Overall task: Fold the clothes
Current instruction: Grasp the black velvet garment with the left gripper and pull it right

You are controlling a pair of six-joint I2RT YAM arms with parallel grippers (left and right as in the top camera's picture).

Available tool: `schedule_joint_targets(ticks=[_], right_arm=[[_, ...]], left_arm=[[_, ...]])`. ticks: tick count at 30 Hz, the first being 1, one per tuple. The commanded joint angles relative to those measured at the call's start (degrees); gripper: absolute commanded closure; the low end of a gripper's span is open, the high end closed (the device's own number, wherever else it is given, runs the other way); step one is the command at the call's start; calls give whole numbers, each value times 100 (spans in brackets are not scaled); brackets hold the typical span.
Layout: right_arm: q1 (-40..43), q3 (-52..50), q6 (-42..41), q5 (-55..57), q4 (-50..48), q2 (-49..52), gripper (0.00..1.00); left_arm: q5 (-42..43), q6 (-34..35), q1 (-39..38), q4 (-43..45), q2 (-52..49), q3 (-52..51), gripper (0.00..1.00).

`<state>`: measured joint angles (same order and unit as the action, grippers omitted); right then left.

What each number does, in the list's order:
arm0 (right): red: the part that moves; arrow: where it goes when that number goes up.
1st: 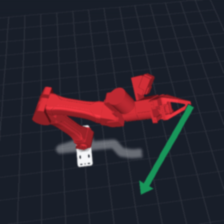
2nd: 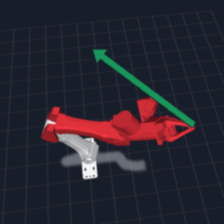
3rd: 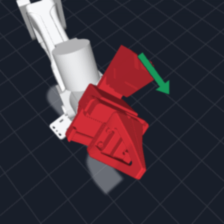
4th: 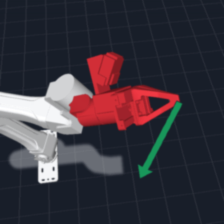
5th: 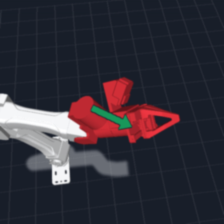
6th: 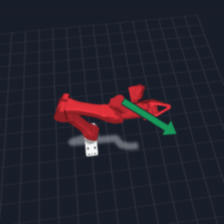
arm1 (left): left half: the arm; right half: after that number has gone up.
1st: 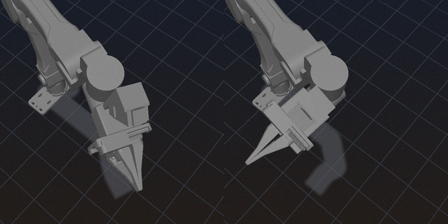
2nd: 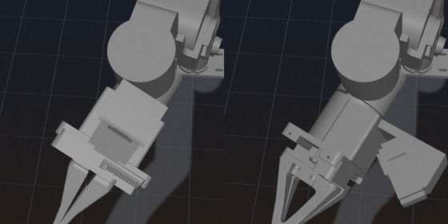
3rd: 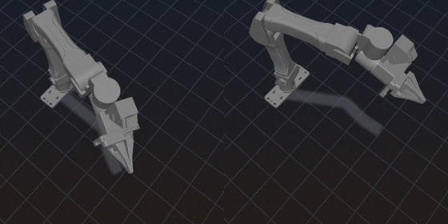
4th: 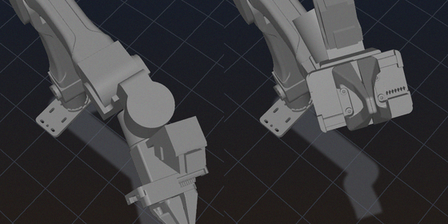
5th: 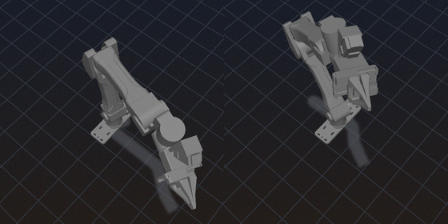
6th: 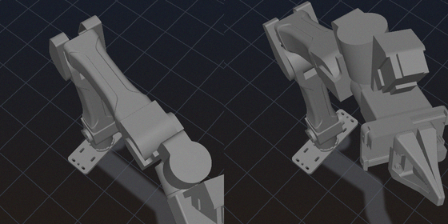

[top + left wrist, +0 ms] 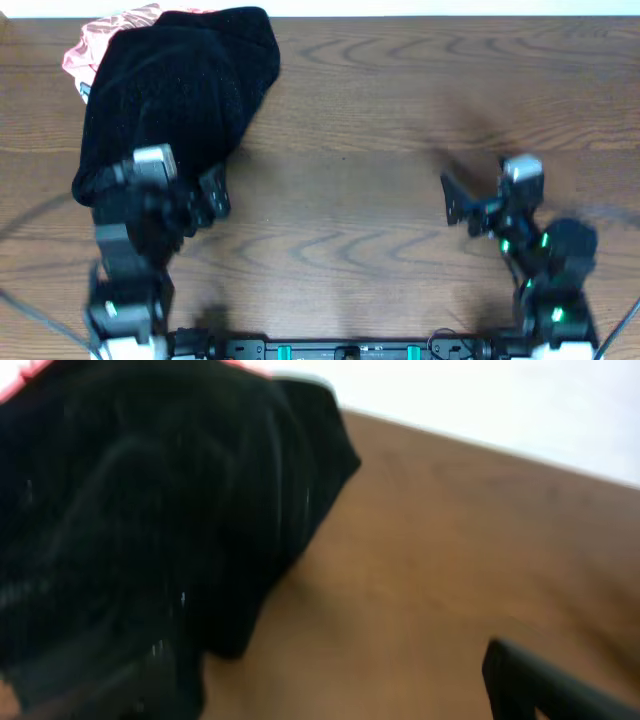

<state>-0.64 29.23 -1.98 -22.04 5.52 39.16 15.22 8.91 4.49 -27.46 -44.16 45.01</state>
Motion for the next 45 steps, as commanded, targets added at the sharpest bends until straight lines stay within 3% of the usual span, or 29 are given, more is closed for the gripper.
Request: schedule_joint_targets(ticks=[1, 4, 8, 13, 25, 32, 41, 43, 45], right_arm=[[9, 1244, -74, -791, 592, 1202, 1], [9, 2286, -74, -1338, 1340, 2194, 1], [9, 3032, -136, -1888, 1528, 3136, 1], [7, 3077, -133, -2022, 1373, 3720, 1], [-844, 3075, 297, -1257, 1635, 4638, 1], [-1464, 3075, 291, -695, 1355, 4990, 1], [-1379, 3075, 291, -470, 1355, 4999, 1], [-1287, 3075, 291, -470, 1357, 4999, 1], [-1196, 3075, 286, -474, 1357, 4999, 1]], left_arm=[[83, 103, 26, -938, -1086, 1320, 2], [79, 101, 26, -1755, -1836, 2133, 2], [118, 52, 26, -1899, -2411, 2356, 2], [-205, -490, 28, -1856, -2959, 2356, 2], [-2188, -391, 26, -1600, -3665, 2356, 2], [-2192, -402, 26, -673, -4046, 2352, 2], [-2168, -522, 26, -719, -5104, 2352, 2], [-2170, -522, 26, -715, -5184, 2352, 17], [-2173, -520, 26, -704, -5191, 2352, 60]])
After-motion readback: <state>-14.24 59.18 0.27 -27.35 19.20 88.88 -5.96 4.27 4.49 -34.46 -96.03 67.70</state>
